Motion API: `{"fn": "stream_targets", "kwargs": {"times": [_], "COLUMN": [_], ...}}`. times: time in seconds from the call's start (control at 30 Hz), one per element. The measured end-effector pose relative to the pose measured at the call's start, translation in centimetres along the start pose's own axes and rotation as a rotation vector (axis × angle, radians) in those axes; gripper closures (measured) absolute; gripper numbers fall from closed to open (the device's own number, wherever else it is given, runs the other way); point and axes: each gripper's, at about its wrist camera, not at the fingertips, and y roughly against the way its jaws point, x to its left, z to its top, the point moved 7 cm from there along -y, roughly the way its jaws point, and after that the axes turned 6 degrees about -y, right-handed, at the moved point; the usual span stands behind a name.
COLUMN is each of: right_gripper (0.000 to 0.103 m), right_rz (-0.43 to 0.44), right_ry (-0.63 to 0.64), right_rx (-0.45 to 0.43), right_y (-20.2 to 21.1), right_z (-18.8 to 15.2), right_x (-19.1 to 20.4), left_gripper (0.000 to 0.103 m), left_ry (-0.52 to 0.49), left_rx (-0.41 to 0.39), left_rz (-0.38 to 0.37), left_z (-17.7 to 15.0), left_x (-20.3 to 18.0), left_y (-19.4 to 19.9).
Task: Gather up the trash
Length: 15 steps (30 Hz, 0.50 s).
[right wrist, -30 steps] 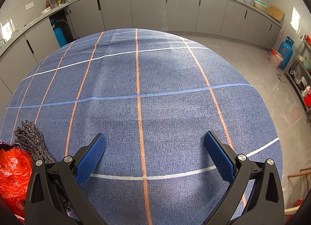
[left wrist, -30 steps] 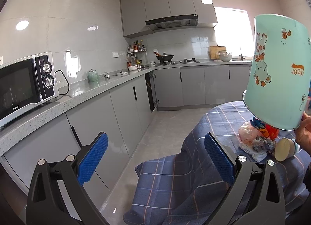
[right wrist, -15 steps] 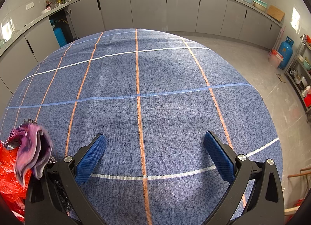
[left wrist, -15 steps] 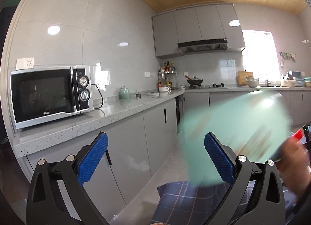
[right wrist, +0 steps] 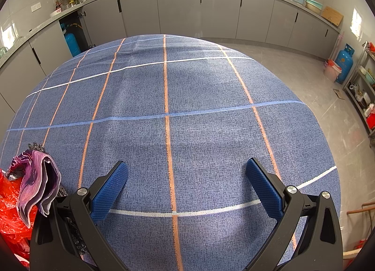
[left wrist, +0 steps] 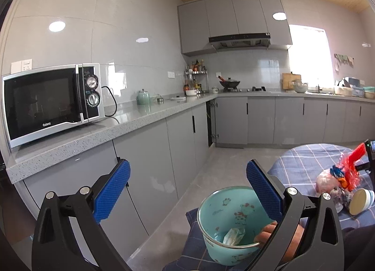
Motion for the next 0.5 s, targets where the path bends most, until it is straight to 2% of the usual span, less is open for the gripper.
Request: {"fn": "stream_targets", "kwargs": {"times": [0.2,0.37,0.5], "right_gripper": [0.004,0.004,0.004], "right_rz": [0.000,0.000,0.000], "right_ry": [0.000,0.000,0.000], "right_rx": [0.000,0.000,0.000], "right_y": [0.0,0.0,0.0], "right_z": [0.0,0.0,0.0], "right_x": [0.1,0.1,0.1], "left_gripper": [0.005,0.005,0.005], "left_ry": [-0.021,-0.066,-0.085], "left_rx": [0.048,0.042,0.073], "left_rz": [-0.059,-0.067,-0.067], "left_z": [-0.9,-1.2,-2.3], "left_x": [-2.0,-3.5,-4.6], "left_y": [-0.8,-0.7,-1.6]}}
